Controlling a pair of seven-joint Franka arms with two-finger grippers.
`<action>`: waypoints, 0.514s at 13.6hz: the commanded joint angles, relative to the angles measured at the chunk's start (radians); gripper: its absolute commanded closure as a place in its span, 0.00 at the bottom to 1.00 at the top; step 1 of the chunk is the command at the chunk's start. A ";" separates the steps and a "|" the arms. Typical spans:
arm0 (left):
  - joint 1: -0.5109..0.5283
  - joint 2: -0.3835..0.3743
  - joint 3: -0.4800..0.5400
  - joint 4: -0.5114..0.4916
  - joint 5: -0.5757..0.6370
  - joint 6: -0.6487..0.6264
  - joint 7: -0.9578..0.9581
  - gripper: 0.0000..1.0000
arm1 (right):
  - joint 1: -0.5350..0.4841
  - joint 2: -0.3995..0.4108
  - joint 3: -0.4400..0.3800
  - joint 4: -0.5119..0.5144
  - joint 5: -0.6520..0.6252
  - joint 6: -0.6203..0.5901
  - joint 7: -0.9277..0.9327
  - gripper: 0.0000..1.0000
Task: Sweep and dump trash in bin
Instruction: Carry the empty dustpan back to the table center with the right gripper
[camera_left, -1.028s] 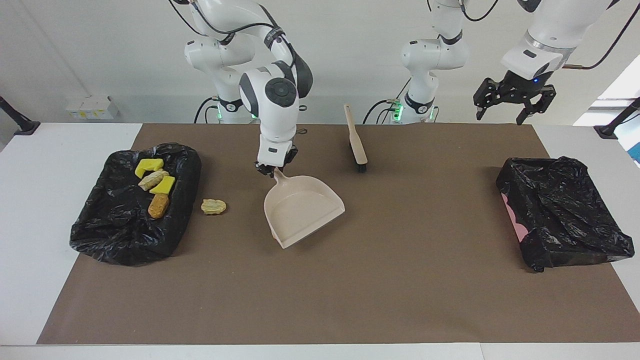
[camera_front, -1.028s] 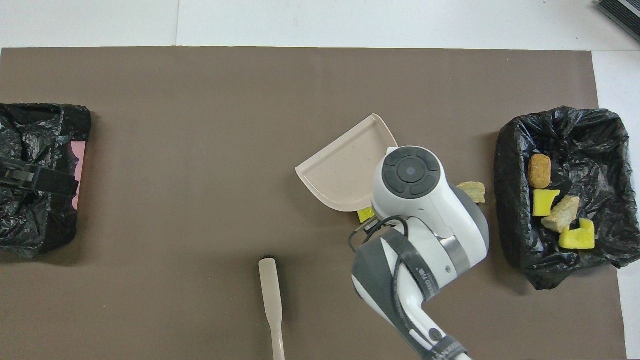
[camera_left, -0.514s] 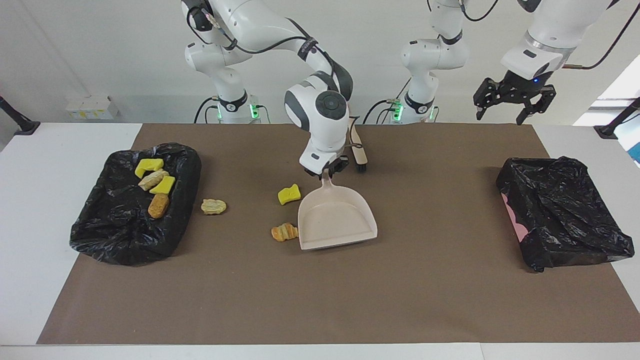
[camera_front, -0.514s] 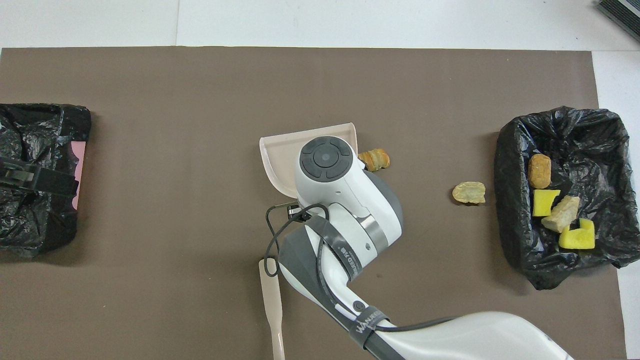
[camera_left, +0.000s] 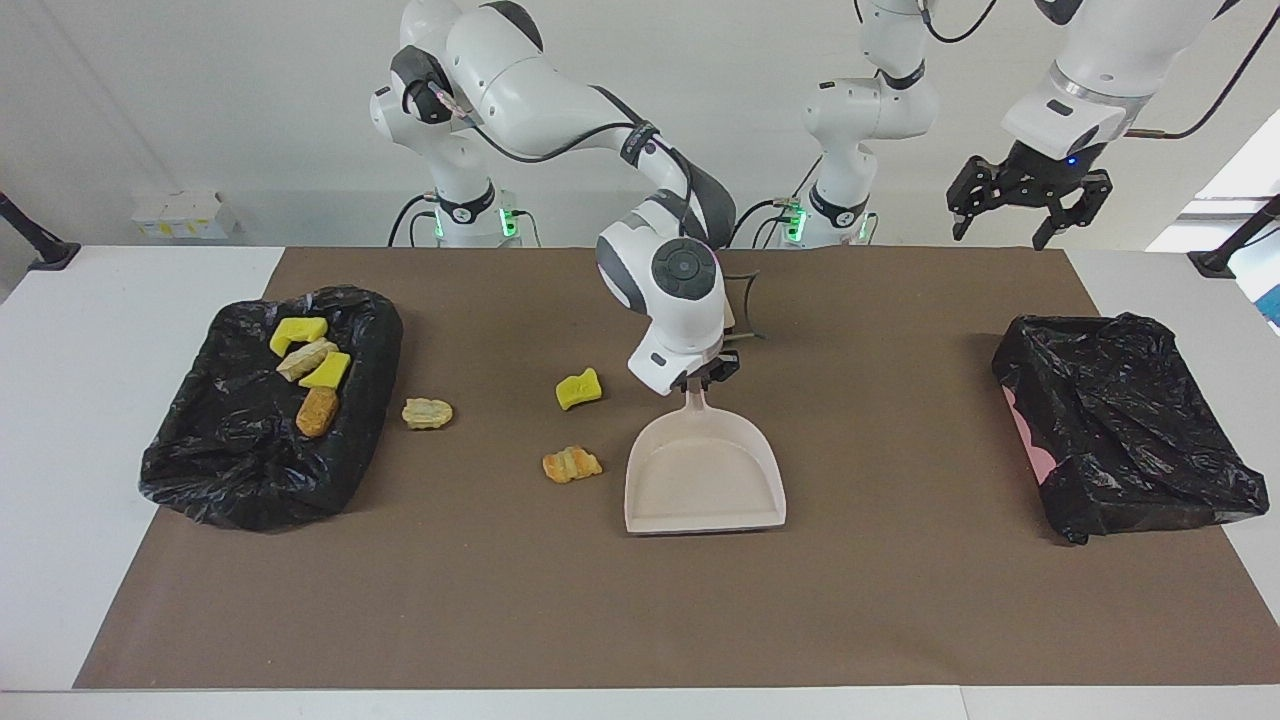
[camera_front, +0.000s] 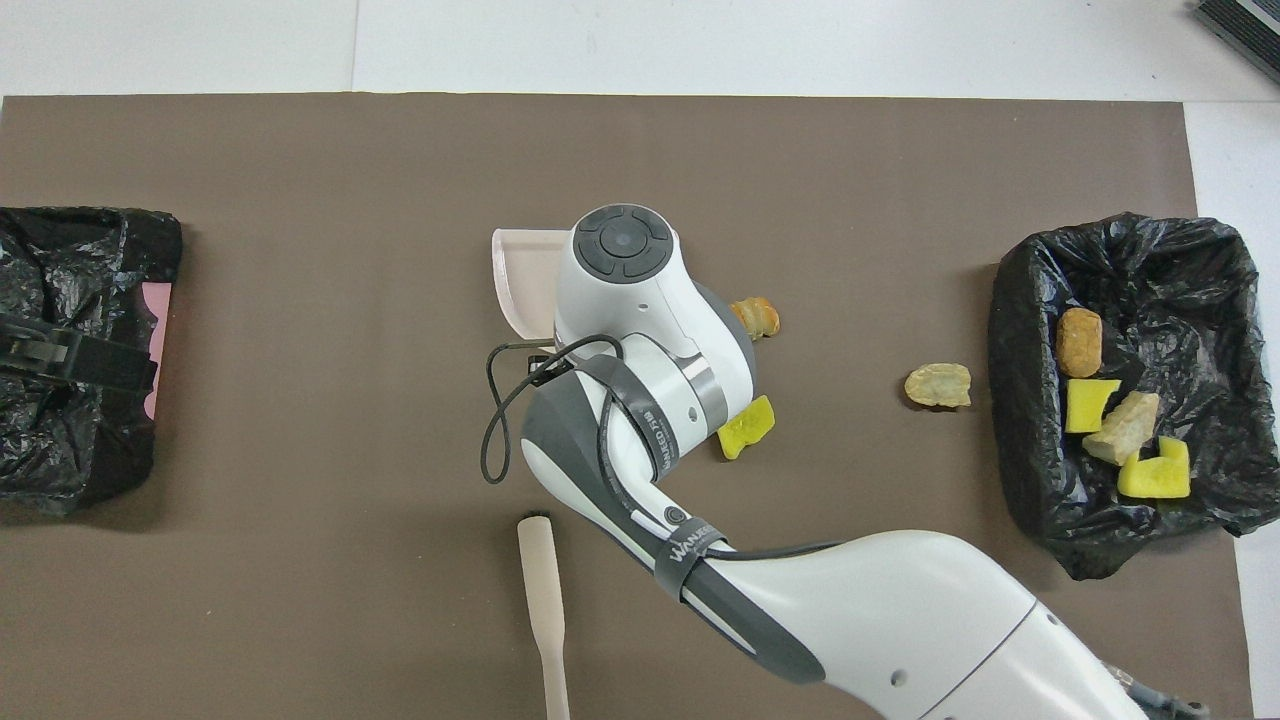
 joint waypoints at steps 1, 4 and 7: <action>0.007 0.002 -0.003 0.020 0.016 -0.022 0.006 0.00 | 0.007 -0.001 -0.001 0.035 0.029 -0.034 0.025 0.00; 0.007 0.002 -0.003 0.020 0.015 -0.022 0.006 0.00 | 0.012 -0.097 0.015 -0.045 0.026 -0.097 0.012 0.00; 0.007 0.002 -0.003 0.020 0.015 -0.022 0.006 0.00 | 0.070 -0.180 0.020 -0.134 0.020 -0.166 0.026 0.00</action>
